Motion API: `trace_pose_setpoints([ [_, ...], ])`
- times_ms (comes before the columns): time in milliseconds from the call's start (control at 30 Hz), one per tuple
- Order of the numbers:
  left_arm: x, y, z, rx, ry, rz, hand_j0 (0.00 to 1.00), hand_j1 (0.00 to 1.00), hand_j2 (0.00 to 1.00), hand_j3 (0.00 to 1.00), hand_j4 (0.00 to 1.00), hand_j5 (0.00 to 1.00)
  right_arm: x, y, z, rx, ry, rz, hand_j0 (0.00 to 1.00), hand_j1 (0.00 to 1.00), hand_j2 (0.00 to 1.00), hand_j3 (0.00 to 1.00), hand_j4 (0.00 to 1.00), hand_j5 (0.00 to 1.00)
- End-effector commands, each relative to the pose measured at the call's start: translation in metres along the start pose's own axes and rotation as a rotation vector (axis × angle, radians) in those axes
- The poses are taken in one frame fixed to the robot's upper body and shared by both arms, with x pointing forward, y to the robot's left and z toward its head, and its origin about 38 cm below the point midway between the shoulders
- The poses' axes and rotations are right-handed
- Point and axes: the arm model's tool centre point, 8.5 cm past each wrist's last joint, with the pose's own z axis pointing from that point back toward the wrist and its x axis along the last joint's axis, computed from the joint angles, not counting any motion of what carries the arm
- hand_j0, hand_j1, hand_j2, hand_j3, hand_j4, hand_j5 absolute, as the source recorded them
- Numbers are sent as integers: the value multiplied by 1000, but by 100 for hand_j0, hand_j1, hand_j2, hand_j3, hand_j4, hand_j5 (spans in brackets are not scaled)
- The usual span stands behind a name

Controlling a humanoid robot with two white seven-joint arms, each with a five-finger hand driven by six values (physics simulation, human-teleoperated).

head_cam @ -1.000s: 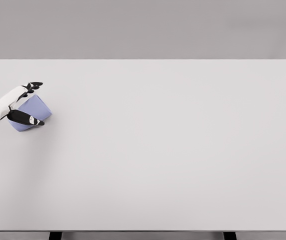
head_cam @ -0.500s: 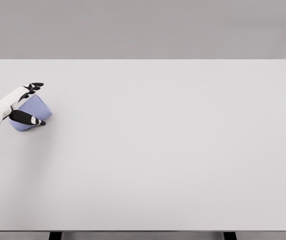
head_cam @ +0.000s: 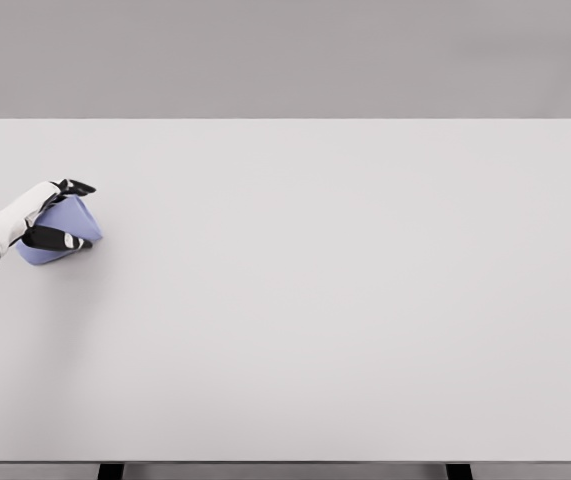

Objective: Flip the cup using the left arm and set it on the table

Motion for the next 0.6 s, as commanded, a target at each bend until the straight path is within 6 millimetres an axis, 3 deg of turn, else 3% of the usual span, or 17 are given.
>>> trace_pose_setpoints([
  [0, 1, 0, 0, 1, -5, -1, 64, 64, 64, 64, 64, 64, 0, 0, 0, 0, -1, -1, 100, 100, 100, 100, 100, 100],
  [133, 7, -1, 1, 1, -44, -3, 60, 60, 60, 60, 60, 60, 0, 0, 0, 0, -1, -1, 100, 100, 100, 100, 100, 100],
  [200, 29, 1, 5, 2, -250, 16, 54, 54, 54, 54, 54, 54, 0, 0, 0, 0, 1, 2, 100, 100, 100, 100, 100, 100],
  [400, 54, 9, 15, 93, -515, 41, 51, 51, 51, 51, 51, 51, 0, 0, 0, 0, 1, -1, 100, 100, 100, 100, 100, 100],
  [567, 70, -11, 13, 87, -679, 104, 50, 50, 50, 50, 50, 50, 0, 0, 0, 0, 1, -1, 100, 100, 100, 100, 100, 100],
])
